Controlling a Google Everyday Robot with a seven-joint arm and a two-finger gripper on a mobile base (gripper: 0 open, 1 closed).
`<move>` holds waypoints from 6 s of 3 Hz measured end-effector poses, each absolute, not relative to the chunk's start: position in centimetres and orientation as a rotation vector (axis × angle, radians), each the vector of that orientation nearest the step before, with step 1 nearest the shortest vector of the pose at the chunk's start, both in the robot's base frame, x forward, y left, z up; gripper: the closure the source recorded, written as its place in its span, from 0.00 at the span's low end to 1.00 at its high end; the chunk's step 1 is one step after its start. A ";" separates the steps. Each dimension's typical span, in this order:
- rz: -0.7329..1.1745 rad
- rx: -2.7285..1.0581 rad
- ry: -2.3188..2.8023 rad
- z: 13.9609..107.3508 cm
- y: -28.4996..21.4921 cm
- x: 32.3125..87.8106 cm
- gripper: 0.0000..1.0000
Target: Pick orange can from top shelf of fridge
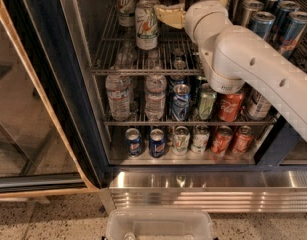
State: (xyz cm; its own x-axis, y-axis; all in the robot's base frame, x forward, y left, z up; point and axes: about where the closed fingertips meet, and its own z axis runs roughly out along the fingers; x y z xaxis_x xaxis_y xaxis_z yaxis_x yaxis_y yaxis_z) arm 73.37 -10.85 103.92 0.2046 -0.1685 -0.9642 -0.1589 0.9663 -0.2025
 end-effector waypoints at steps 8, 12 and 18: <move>-0.003 -0.218 1.505 100.7 -13.1 78.3 0.00; -0.055 -0.186 1.552 100.3 -14.1 81.8 0.00; -0.126 -0.173 1.599 100.0 -15.4 86.0 0.00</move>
Offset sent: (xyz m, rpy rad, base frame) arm 0.0182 -0.0184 -0.0079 0.0101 0.0530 -0.0504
